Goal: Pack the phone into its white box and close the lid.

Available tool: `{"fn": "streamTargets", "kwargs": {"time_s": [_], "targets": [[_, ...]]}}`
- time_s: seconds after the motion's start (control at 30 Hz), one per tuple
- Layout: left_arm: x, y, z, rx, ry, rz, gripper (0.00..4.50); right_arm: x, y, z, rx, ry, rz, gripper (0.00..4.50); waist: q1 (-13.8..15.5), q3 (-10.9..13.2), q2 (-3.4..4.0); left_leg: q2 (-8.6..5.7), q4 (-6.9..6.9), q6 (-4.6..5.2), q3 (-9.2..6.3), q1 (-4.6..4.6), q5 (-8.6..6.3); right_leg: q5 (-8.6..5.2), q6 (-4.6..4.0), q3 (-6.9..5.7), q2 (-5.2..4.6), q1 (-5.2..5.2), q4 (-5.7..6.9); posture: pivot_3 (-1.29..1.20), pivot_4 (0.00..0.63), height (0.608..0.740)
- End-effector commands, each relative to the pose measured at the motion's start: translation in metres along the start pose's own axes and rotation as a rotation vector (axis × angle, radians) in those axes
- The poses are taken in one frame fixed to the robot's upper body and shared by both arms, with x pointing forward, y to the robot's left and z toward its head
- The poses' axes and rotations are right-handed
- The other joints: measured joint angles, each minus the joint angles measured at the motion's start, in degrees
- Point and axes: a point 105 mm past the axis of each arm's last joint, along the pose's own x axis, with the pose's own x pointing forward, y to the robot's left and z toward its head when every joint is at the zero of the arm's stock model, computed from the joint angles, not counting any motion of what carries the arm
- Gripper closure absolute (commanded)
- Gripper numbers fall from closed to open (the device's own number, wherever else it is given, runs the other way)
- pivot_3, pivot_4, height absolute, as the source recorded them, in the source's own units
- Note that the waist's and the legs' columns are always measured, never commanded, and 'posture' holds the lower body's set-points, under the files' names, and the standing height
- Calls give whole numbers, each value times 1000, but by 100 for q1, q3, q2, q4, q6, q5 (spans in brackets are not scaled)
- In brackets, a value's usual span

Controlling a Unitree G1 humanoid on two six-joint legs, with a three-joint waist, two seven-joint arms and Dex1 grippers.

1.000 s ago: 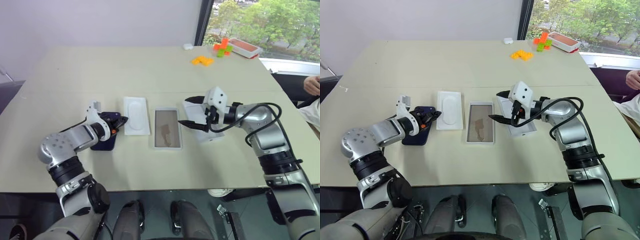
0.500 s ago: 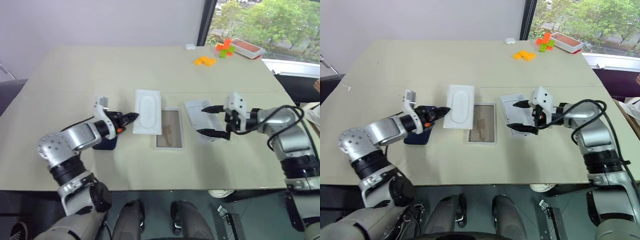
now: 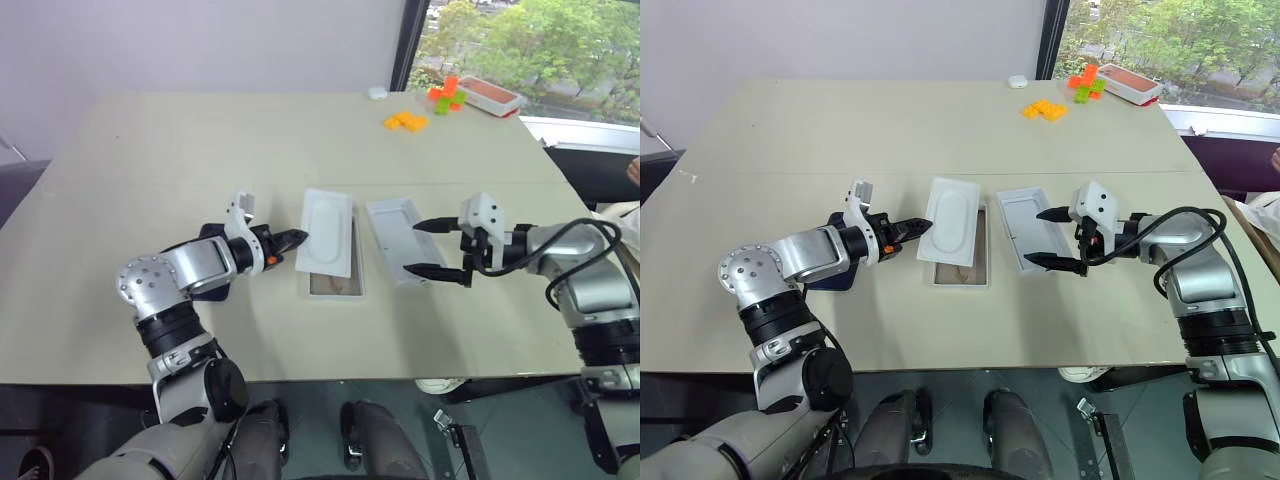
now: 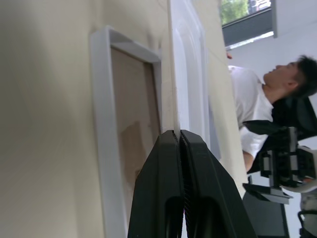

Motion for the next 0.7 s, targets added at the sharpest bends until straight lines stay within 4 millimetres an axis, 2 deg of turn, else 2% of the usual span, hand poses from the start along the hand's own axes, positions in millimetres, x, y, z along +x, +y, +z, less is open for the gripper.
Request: {"fn": "streamTargets", "kwargs": {"time_s": [0.03,0.23,0.33,0.37,0.5,0.6,0.7], "targets": [[2,-10,-6,19,21,-38,4488,-3,-4,17,-58,-42,-25,0,5,0,0,-1,0,0,1,-1,0,0,0,0,-2,0,0,0,150,740],[6,-8,-10,-19,16,-23,4488,0,-4,19,-67,-46,-26,0,6,0,0,-1,2,0,-1,-1,0,-1,-3,0,-2,0,1,0,150,740],[5,-9,-10,5,17,-10,3612,1,-5,19,-68,-47,-30,0,-6,0,0,-2,2,0,-1,-1,0,-2,-3,0,1,0,1,0,150,740],[5,-9,-10,9,20,-9,3197,2,-5,19,-66,-46,-30,0,-5,0,0,-2,2,0,-1,-1,0,-1,-3,0,2,0,1,0,150,740],[2,-10,-6,17,9,-12,1161,2,-6,18,-65,-46,-31,0,2,0,0,-1,1,0,-3,-1,0,0,-1,-1,4,0,1,0,150,740],[-3,-12,1,39,-2,-21,1161,4,-5,19,-64,-49,-29,0,-2,0,0,-1,1,0,-2,-1,0,0,-1,0,3,0,1,0,150,740],[-14,-15,16,76,-23,-26,1161,7,-6,20,-64,-56,-30,0,-1,0,0,0,1,0,-3,-1,0,0,-2,-1,4,-1,2,0,150,740]]}}
